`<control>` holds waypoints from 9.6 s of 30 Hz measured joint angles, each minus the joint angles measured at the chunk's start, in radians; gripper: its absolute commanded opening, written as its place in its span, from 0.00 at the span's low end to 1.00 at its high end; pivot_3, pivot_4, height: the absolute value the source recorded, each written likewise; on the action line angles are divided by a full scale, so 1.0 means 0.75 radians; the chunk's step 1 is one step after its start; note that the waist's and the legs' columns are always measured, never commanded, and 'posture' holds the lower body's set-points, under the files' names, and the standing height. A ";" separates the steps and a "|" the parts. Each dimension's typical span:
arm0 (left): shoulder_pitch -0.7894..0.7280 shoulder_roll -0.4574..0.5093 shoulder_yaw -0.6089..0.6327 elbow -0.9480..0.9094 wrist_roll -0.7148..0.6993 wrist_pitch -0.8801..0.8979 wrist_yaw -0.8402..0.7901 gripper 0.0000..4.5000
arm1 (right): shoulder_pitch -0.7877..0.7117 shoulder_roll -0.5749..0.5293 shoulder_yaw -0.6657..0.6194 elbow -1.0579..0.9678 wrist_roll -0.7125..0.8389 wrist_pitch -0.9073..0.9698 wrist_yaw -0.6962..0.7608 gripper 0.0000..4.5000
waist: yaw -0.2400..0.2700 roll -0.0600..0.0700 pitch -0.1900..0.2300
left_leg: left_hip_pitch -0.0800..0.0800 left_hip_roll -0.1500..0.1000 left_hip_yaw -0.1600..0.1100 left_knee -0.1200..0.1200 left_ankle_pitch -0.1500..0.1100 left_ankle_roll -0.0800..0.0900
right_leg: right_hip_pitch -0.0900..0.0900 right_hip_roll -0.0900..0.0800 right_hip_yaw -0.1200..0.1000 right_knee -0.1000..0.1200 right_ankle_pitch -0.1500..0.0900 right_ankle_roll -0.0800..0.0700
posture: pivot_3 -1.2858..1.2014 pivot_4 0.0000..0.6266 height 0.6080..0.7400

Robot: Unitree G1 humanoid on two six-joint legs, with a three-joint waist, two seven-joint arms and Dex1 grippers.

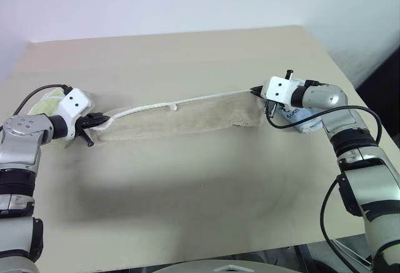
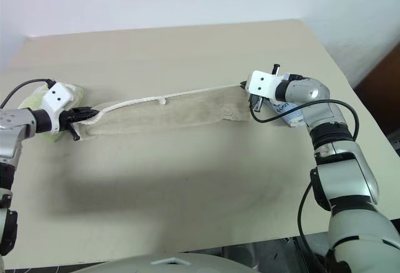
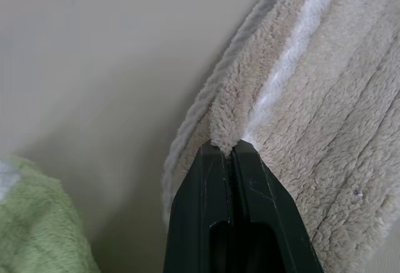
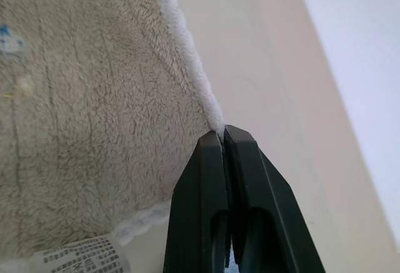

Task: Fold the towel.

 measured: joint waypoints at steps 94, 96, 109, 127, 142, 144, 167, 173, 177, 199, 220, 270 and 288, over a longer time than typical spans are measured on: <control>0.309 -0.216 0.000 -0.722 -0.243 0.076 -0.039 0.96 | 0.268 0.116 0.022 -1.393 1.064 1.918 -0.420 0.01 | 0.006 0.004 0.001 | 0.000 0.015 0.004 -0.012 0.000 0.001 | 0.000 0.013 -0.001 -0.019 0.001 -0.001 | 0.52 0.24 0.93; 0.311 -0.226 -0.002 -0.725 -0.243 0.080 -0.026 0.96 | 0.263 0.143 0.123 -1.359 0.971 1.849 -0.363 0.01 | 0.009 0.004 0.001 | -0.001 0.015 0.004 -0.012 0.000 0.001 | -0.001 0.013 -0.001 -0.019 0.001 -0.002 | 0.52 0.24 0.93; 0.425 -0.250 0.036 -0.863 -0.294 0.174 0.085 0.96 | 0.296 0.217 0.084 -1.316 0.850 1.787 -0.194 0.68 | 0.011 0.003 0.001 | -0.001 0.014 0.003 -0.014 0.000 0.000 | -0.002 0.011 -0.001 -0.019 0.001 -0.002 | 0.52 0.24 0.93; 0.674 -0.661 0.470 -1.406 -1.010 0.883 0.875 0.96 | 0.367 0.401 -0.049 -0.801 0.606 1.302 -0.206 0.00 | 0.006 0.002 0.000 | 0.003 0.014 0.003 -0.015 0.002 -0.003 | 0.000 0.013 0.002 -0.018 0.003 -0.004 | 0.52 0.24 0.93; 0.855 -0.952 0.538 -1.560 -1.378 0.931 1.637 0.98 | 0.407 0.358 -0.137 -0.851 0.534 0.990 -0.077 0.00 | 0.011 -0.002 -0.003 | 0.023 0.019 0.000 -0.018 0.000 -0.006 | 0.029 0.019 -0.002 -0.037 0.003 -0.011 | 0.52 0.24 0.93; 0.840 -0.974 0.540 -1.547 -1.433 0.920 1.736 0.98 | 0.406 0.349 -0.161 -0.905 0.555 0.986 -0.045 0.00 | 0.012 -0.002 -0.003 | 0.023 0.019 0.000 -0.018 0.000 -0.006 | 0.028 0.020 -0.002 -0.037 0.003 -0.011 | 0.52 0.24 0.93; 0.507 -0.943 0.485 -1.109 -1.754 0.832 2.089 0.90 | 0.390 0.349 -0.227 -1.151 0.635 1.056 -0.033 0.00 | 0.058 0.003 -0.005 | 0.026 0.019 -0.002 -0.018 0.001 -0.007 | 0.034 0.020 -0.005 -0.039 0.003 -0.013 | 0.52 0.24 0.93; 0.493 -0.937 0.472 -1.056 -1.748 0.840 2.070 0.48 | 0.443 0.333 -0.226 -1.226 0.668 1.114 -0.022 0.00 | 0.077 0.003 -0.005 | 0.022 0.019 -0.002 -0.018 0.000 -0.007 | 0.032 0.020 -0.005 -0.042 0.003 -0.013 | 0.52 0.24 0.93; 0.493 -0.937 0.447 -1.040 -1.748 0.841 2.065 0.16 | 0.462 0.321 -0.228 -1.239 0.679 1.130 -0.024 0.00 | 0.075 0.003 -0.005 | 0.013 0.019 -0.002 -0.019 0.000 -0.007 | 0.022 0.020 -0.005 -0.042 0.003 -0.013 | 0.52 0.24 0.93; 0.211 -0.417 0.516 -1.020 -1.585 0.813 1.649 0.00 | 0.542 0.275 -0.230 -1.245 0.679 1.147 -0.036 0.00 | 0.081 0.002 -0.004 | 0.005 0.018 -0.002 -0.019 0.001 -0.007 | 0.016 0.020 -0.005 -0.043 0.003 -0.014 | 0.52 0.24 0.93; -0.008 -0.439 -0.412 -1.085 -0.662 0.947 0.929 0.68 | 0.611 0.272 -0.263 -1.291 0.667 1.137 -0.134 0.00 | 0.039 0.002 -0.004 | 0.003 0.021 -0.001 -0.020 0.001 -0.006 | 0.012 0.023 -0.003 -0.042 0.005 -0.010 | 0.52 0.24 0.93; 0.137 -0.557 0.209 -0.891 -0.406 0.589 0.717 0.05 | 0.439 0.542 -0.117 -1.086 0.558 1.216 -0.165 0.00 | 0.007 0.003 -0.006 | 0.001 0.018 0.001 -0.018 0.003 -0.010 | -0.002 0.019 0.000 -0.019 0.007 -0.011 | 0.52 0.24 0.93; 0.322 -0.469 0.242 -0.977 -0.426 0.630 0.702 0.05 | 0.305 0.588 -0.367 -0.871 0.906 1.847 -0.195 1.00 | 0.007 0.003 -0.006 | 0.002 0.018 0.001 -0.017 0.003 -0.010 | -0.002 0.019 0.001 -0.019 0.007 -0.011 | 0.52 0.24 0.93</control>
